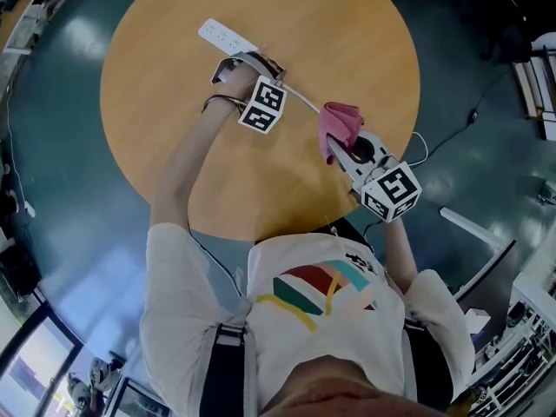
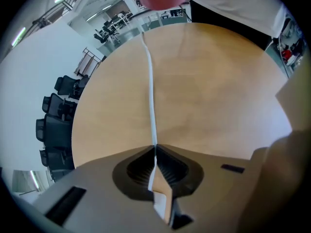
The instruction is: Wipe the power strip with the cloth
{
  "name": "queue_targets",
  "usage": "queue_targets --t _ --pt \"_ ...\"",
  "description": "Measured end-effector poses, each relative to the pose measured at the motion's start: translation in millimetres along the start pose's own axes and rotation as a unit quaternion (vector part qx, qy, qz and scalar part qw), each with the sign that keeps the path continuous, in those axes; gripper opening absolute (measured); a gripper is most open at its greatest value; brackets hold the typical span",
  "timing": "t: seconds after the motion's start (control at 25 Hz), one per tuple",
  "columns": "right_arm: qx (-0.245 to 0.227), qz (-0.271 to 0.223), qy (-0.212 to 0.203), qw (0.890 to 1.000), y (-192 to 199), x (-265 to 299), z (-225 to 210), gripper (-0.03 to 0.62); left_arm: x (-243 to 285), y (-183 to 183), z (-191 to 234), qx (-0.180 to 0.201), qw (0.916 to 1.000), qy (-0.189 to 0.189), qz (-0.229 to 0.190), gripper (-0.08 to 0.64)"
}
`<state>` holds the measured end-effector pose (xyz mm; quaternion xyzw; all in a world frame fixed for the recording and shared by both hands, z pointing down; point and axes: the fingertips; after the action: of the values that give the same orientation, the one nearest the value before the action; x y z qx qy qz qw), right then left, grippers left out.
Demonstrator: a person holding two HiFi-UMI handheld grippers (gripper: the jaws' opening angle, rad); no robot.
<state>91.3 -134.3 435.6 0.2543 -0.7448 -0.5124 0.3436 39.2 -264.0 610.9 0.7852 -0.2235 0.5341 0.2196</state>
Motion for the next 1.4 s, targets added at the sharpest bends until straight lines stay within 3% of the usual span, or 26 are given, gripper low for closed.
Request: queue_targets --t 0.16,0.4,0.48,0.56,0.6,0.64,0.68,0.72,0.84,0.88,0.92,1.0,1.04,1.08,1.12,1.2,1.28,1.4 --pt "-0.033 0.001 0.008 0.999 -5.6 -29.1 -3.9 0.038 -7.2 -73.9 -38.1 0.025 0.9996 -0.002 -0.015 0.054" --pt "-0.075 -0.005 -0.049 0.996 -5.5 -58.2 18.5 0.039 -10.8 -183.4 -81.3 -0.045 0.9958 -0.002 -0.080 0.054" --pt "-0.079 -0.005 -0.064 0.995 -0.3 -71.8 21.9 0.039 -7.8 -213.7 -74.3 -0.078 0.9915 -0.044 -0.095 0.054" --pt "-0.079 -0.006 -0.078 0.994 2.5 -78.8 31.4 0.038 -15.2 -224.9 -59.7 -0.136 0.9779 -0.128 -0.094 0.054" --pt "-0.080 -0.007 -0.085 0.993 3.0 -80.4 37.5 0.039 -22.8 -222.6 -52.9 -0.181 0.9640 -0.174 -0.088 0.054" --pt "-0.080 -0.007 -0.090 0.993 3.4 -81.3 43.4 0.040 -32.2 -216.4 -47.9 -0.238 0.9427 -0.218 -0.084 0.054" --pt "-0.081 -0.007 -0.094 0.992 3.9 -81.7 48.6 0.040 -42.5 -207.6 -45.0 -0.309 0.9118 -0.256 -0.086 0.054" --pt "-0.081 -0.008 -0.097 0.992 4.2 -81.8 53.0 0.038 -53.0 -197.6 -44.2 -0.389 0.8701 -0.287 -0.097 0.054" --pt "-0.077 -0.012 -0.098 0.992 2.8 -81.7 60.8 0.039 -76.5 -163.9 -51.4 -0.606 0.7130 -0.320 -0.150 0.054" --pt "-0.075 -0.013 -0.097 0.992 1.9 -81.6 61.9 0.038 -80.4 -153.2 -55.5 -0.652 0.6693 -0.318 -0.160 0.054" --pt "-0.073 -0.014 -0.096 0.993 1.3 -81.4 62.5 0.039 -83.1 -143.8 -59.2 -0.685 0.6355 -0.316 -0.165 0.055" --pt "-0.071 -0.014 -0.094 0.993 1.0 -80.5 62.7 0.038 -87.4 -129.7 -64.2 -0.724 0.5867 -0.321 -0.169 0.057" --pt "-0.072 -0.013 -0.093 0.993 1.0 -80.0 62.6 0.038 -88.3 -125.7 -65.4 -0.737 0.5676 -0.324 -0.173 0.072" --pt "-0.072 -0.013 -0.093 0.993 1.0 -79.3 62.9 0.039 -87.6 -124.5 -66.1 -0.746 0.5530 -0.325 -0.178 0.141" --pt "-0.073 -0.012 -0.093 0.993 0.7 -78.3 63.7 0.038 -85.3 -125.5 -67.2 -0.753 0.5443 -0.322 -0.182 0.197" --pt "-0.075 -0.010 -0.093 0.993 0.1 -75.8 66.1 0.039 -79.4 -130.4 -68.7 -0.754 0.5441 -0.318 -0.184 0.253" --pt "-0.075 -0.008 -0.093 0.993 0.5 -73.9 64.7 0.038 -77.2 -134.6 -64.9 -0.749 0.5469 -0.325 -0.184 0.253" --pt "-0.074 -0.002 -0.090 0.993 3.4 -73.0 56.1 0.039 -77.4 -136.5 -51.3 -0.738 0.5444 -0.347 -0.195 0.253"
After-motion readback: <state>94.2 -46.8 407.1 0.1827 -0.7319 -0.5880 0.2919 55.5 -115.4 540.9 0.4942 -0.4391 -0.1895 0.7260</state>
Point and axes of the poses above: the fingertips, and each gripper's own axes: x forward along the fingers, z to its left, y out of its underside, and after that the axes turned 8 degrees about -z, right-handed
